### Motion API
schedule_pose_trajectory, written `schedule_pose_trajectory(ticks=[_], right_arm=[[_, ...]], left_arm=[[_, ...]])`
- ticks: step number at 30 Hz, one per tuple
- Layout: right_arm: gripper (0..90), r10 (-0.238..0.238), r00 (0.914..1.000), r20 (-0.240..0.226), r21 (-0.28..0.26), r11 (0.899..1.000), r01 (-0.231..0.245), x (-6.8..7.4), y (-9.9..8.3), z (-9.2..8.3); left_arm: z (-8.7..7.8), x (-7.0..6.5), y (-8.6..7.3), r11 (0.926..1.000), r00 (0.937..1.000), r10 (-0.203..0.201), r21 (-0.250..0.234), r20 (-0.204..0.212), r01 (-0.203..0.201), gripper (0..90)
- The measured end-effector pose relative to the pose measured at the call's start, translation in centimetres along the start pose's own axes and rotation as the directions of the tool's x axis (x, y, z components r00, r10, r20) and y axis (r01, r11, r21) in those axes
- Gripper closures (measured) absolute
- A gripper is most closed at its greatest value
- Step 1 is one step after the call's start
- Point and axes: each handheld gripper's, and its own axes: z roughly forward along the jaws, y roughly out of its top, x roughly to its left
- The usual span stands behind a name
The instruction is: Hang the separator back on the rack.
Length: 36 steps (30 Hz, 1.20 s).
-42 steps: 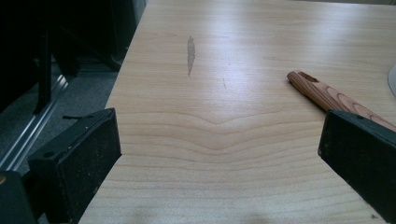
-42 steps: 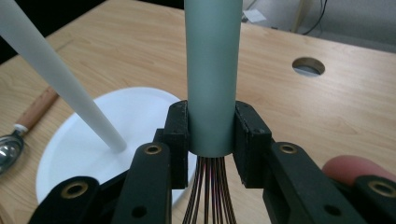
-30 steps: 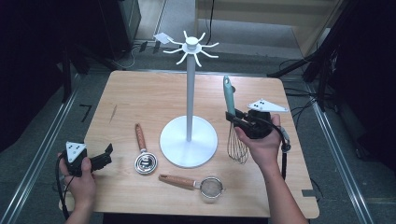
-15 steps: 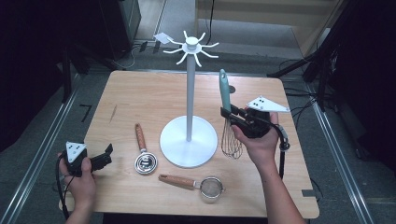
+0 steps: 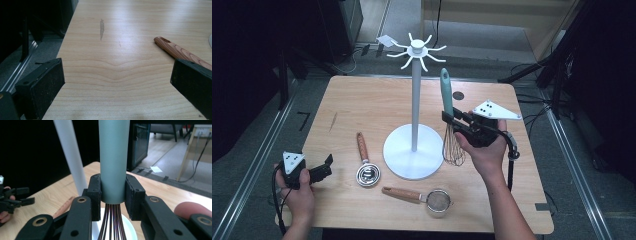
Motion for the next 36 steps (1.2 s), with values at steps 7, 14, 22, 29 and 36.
schedule_pose_trajectory(ticks=[7,14,22,29,36], right_arm=[[71.0,-0.035,0.999,-0.026,-0.032,0.999,0.034,1.1,0.6,-0.4],[71.0,-0.058,0.9975,-0.039,-0.057,0.997,0.056,1.8,1.1,-0.6],[71.0,-0.061,0.9975,-0.034,-0.091,0.994,0.058,2.1,2.0,-1.1],[71.0,-0.06,0.9973,-0.043,-0.124,0.991,0.054,2.2,2.5,-1.6],[71.0,-0.036,0.9976,-0.059,-0.156,0.987,0.026,2.3,3.1,-2.2]], left_arm=[[0.0,0.0,0.0,1.0,1.0,-0.001,-0.001,0.003,0.001,0.0],[0.0,0.0,0.0,1.0,1.0,0.0,0.001,0.001,0.0,0.0],[0.0,0.0,0.0,1.0,1.0,-0.001,0.001,0.004,0.001,0.0],[0.0,0.0,0.0,1.0,1.0,-0.001,0.001,0.003,0.001,0.0],[0.0,0.0,0.0,1.0,1.0,0.0,0.0,0.003,0.0,0.0]])
